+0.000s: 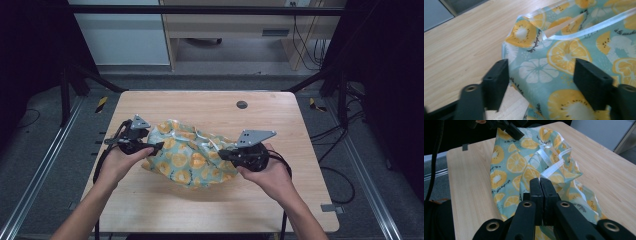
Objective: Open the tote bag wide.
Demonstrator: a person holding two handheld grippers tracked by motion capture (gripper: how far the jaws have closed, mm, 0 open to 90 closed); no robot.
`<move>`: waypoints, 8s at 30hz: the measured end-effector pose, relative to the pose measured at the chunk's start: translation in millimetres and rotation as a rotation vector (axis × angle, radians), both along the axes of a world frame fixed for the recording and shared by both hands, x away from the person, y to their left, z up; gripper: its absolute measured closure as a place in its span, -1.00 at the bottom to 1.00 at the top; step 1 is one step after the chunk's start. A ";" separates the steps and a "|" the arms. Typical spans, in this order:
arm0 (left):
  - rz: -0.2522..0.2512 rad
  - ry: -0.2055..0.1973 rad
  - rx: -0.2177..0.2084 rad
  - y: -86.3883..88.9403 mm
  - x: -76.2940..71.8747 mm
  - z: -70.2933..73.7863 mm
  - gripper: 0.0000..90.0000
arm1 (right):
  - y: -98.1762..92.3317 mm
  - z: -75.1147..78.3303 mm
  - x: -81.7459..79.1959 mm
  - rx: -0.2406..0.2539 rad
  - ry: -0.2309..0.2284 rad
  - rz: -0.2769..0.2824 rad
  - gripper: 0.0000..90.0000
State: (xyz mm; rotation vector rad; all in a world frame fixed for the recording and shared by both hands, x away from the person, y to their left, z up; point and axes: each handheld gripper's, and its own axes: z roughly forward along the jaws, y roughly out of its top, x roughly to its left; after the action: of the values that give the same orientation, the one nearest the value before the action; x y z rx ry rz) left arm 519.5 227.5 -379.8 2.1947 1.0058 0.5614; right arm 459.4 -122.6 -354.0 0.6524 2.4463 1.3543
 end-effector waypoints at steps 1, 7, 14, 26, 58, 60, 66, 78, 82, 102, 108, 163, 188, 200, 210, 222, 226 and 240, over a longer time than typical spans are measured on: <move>-0.007 0.008 0.000 -0.9 -2.7 -2.7 -0.13 | -0.6 -2.4 -0.5 -0.001 0.003 -0.002 0.98; -0.015 0.034 -0.013 1.7 -14.1 -9.8 0.30 | -3.6 -4.5 -1.7 0.003 0.006 -0.011 0.98; -0.039 0.057 -0.042 8.9 -27.0 -25.7 0.99 | -8.1 -8.2 -4.4 0.013 0.010 -0.022 0.98; -0.070 0.024 -0.105 14.2 -63.6 -34.4 1.00 | -19.2 -23.8 -18.2 0.027 0.031 -0.029 0.98; -0.072 0.080 -0.066 -9.9 10.2 -35.5 -0.04 | -18.8 -49.9 -30.8 -0.013 0.077 0.000 0.98; -0.077 0.066 -0.015 -12.6 7.9 -32.9 0.45 | -20.0 -49.7 -30.4 -0.009 0.074 -0.004 0.98; -0.072 0.002 -0.073 -5.5 -10.6 -20.1 0.90 | -24.2 -48.0 -32.8 -0.002 0.063 -0.015 0.98; -0.180 -0.071 -0.274 28.5 -85.1 -4.1 0.98 | -34.4 -66.1 -41.7 -0.032 0.076 -0.041 0.99; -0.221 -0.044 -0.270 32.6 -96.6 -18.6 0.98 | -34.9 -76.3 -41.4 -0.029 0.099 -0.049 0.99; -0.234 0.069 -0.107 23.8 -90.4 -75.0 0.98 | -40.5 -105.7 -32.7 -0.064 0.162 -0.083 1.00; -0.221 0.072 -0.090 23.3 -89.5 -83.2 0.98 | -39.3 -111.3 -30.9 -0.083 0.172 -0.084 1.00; -0.204 0.039 0.003 18.6 -103.0 -97.8 0.96 | -7.1 -78.5 18.7 -0.196 0.071 -0.162 -0.40; -0.204 0.039 0.060 22.6 -97.5 -100.6 0.98 | -14.3 -111.3 104.6 -0.195 0.243 -0.320 1.00; -0.201 0.059 0.088 23.4 -96.8 -101.0 1.00 | -18.5 -122.8 113.9 -0.189 0.265 -0.353 1.00; -0.209 0.072 0.093 22.6 -96.7 -101.5 1.00 | -20.1 -125.3 115.7 -0.204 0.261 -0.358 1.00; -0.203 0.066 0.110 18.6 -93.0 -102.8 1.00 | -19.7 -129.4 119.7 -0.201 0.244 -0.390 1.00; -0.203 0.069 0.111 18.5 -91.7 -103.6 1.00 | -20.2 -130.5 119.8 -0.199 0.246 -0.395 1.00; -0.207 0.078 0.113 18.6 -92.9 -105.4 1.00 | -23.2 -135.3 113.7 -0.197 0.247 -0.387 1.00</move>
State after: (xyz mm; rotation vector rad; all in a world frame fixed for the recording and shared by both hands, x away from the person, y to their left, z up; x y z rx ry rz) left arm 426.6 246.1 -485.2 2.4015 0.7896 0.4500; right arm 573.1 -145.8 -489.2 1.2249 2.4193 0.9171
